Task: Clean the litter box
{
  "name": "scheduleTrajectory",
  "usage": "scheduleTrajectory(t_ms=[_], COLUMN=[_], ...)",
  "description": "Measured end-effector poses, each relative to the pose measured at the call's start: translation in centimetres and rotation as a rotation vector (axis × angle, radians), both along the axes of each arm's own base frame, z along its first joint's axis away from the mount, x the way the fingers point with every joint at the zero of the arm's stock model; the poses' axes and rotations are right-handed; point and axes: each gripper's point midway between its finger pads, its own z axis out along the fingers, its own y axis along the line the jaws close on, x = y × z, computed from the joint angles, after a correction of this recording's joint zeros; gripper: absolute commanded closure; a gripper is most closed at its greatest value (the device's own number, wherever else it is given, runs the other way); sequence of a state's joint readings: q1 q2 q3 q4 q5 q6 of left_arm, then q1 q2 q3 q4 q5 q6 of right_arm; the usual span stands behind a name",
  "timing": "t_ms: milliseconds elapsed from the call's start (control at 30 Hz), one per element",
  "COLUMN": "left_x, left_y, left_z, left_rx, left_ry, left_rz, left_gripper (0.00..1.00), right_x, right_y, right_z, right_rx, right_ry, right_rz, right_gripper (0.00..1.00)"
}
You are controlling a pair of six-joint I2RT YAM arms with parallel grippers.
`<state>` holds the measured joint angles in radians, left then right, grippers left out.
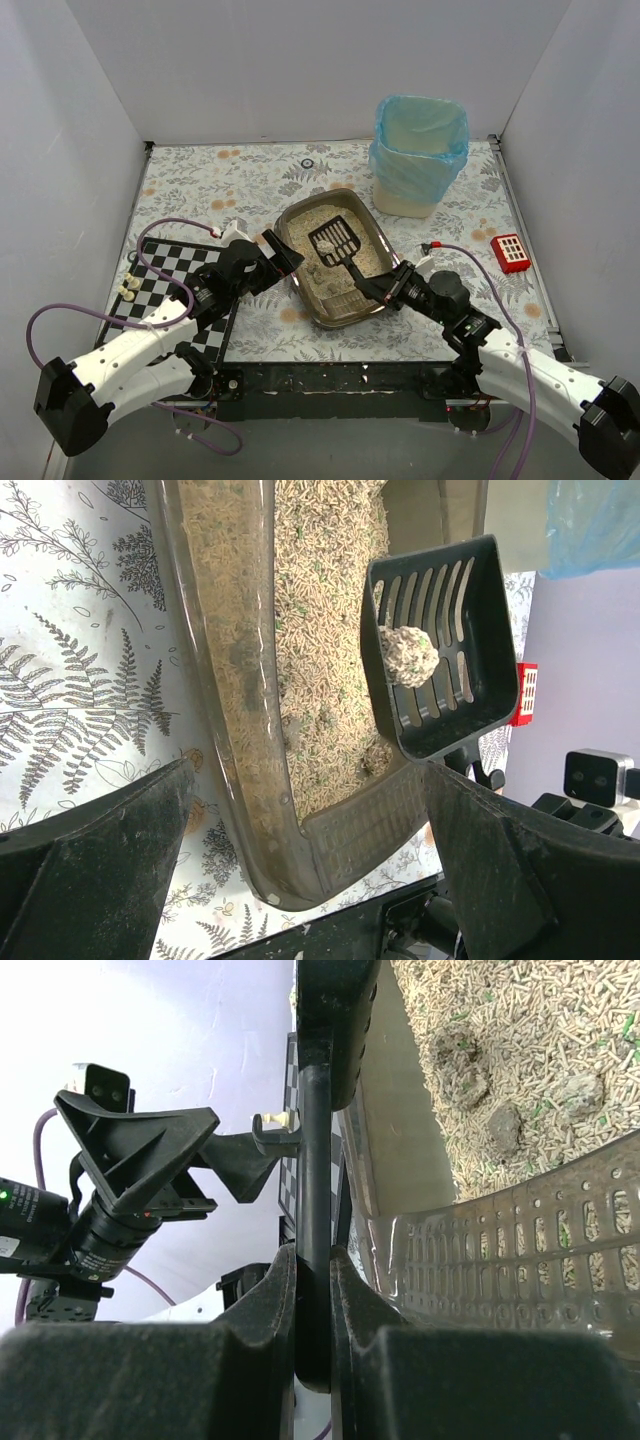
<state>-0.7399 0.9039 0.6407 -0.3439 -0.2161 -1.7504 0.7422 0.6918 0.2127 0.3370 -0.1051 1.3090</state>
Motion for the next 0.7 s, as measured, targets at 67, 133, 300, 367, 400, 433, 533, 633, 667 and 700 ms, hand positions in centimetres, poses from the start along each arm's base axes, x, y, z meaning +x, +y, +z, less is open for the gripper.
scheduleTrajectory(t_ms=[67, 133, 300, 367, 400, 433, 533, 633, 667, 700], left_x=[0.0, 0.0, -0.1, -0.1, -0.1, 0.0, 0.1, 0.3, 0.3, 0.4], left_y=[0.0, 0.0, -0.2, -0.2, -0.2, -0.3, -0.4, -0.5, -0.6, -0.6], left_z=[-0.1, -0.2, -0.8, -0.9, -0.9, -0.8, -0.6, -0.7, -0.9, -1.2], left_rx=[0.003, 0.007, 0.035, 0.046, 0.050, 0.050, 0.047, 0.048, 0.054, 0.060], left_ry=[0.000, 0.002, 0.010, 0.013, 0.013, 0.010, 0.002, 0.001, 0.005, 0.011], left_rz=[-0.001, -0.002, -0.031, -0.037, -0.039, -0.041, -0.043, -0.044, -0.045, -0.046], left_gripper=[0.02, 0.02, 0.02, 0.02, 0.02, 0.02, 0.02, 0.02, 0.02, 0.02], right_x=[0.0, 0.0, 1.3, 2.2, 2.6, 3.2, 5.6, 8.6, 9.7, 10.7], right_y=[0.2, 0.3, 1.0, 1.3, 1.3, 1.2, 0.4, -1.0, -1.7, -2.4], right_z=[-0.2, -0.6, 2.0, 5.1, 6.3, 7.7, 11.6, 14.7, 15.7, 16.5], right_rx=[-0.004, -0.022, -0.073, -0.047, -0.035, -0.023, -0.010, -0.026, -0.035, -0.043], right_ry=[0.007, 0.018, 0.010, -0.021, -0.034, -0.048, -0.086, -0.114, -0.123, -0.134], right_rz=[0.007, 0.012, 0.008, -0.011, -0.023, -0.043, -0.113, -0.193, -0.223, -0.249], right_gripper=[0.99, 0.99, 0.99, 0.99, 0.99, 0.99, 0.99, 0.99, 0.99, 0.99])
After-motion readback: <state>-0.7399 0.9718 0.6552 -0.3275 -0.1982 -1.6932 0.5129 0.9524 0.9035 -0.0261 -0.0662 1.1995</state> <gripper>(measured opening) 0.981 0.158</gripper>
